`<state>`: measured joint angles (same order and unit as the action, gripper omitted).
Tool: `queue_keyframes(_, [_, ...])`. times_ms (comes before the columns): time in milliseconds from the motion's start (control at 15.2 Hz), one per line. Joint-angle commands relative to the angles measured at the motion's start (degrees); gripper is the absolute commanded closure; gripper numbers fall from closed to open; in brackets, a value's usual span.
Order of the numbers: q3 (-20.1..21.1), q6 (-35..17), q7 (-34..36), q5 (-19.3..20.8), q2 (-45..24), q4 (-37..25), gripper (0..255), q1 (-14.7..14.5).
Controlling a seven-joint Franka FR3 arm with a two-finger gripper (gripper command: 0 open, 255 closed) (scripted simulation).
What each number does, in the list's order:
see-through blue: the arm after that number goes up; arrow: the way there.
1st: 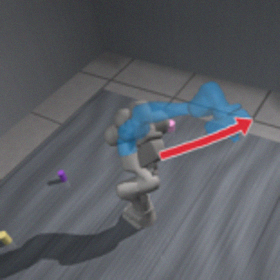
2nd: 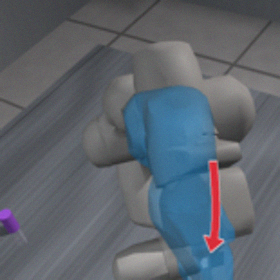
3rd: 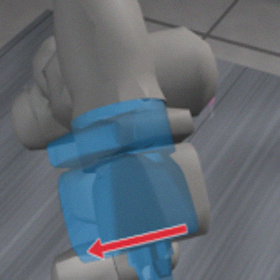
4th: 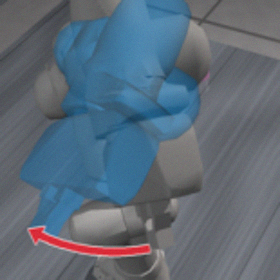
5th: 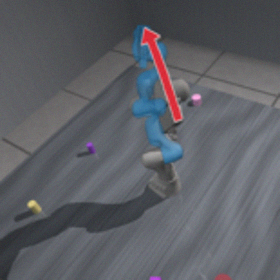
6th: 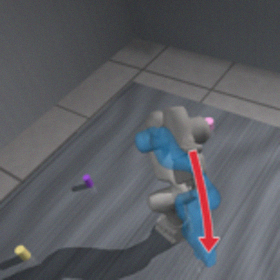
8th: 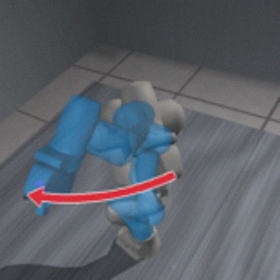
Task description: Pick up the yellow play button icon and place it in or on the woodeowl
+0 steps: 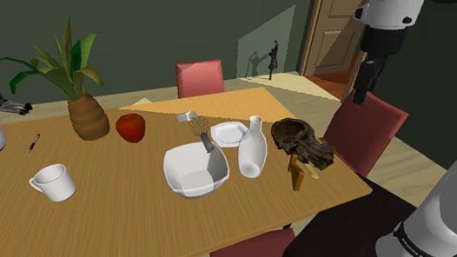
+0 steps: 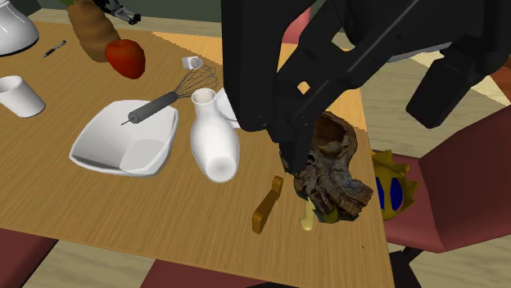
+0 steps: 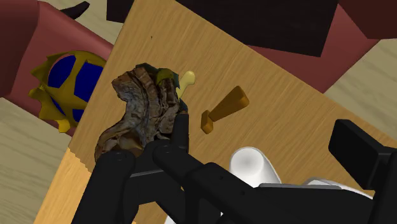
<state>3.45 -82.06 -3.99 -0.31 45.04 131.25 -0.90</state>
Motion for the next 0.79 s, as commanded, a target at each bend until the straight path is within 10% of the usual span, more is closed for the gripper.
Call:
queue_keyframes(0, [0.0,0.0,0.0,0.0,0.0,0.0,0,0.0])
queue_keyframes(726, [-0.61,-24.49,0.39,-0.6,-8.35,14.31,0,0.8])
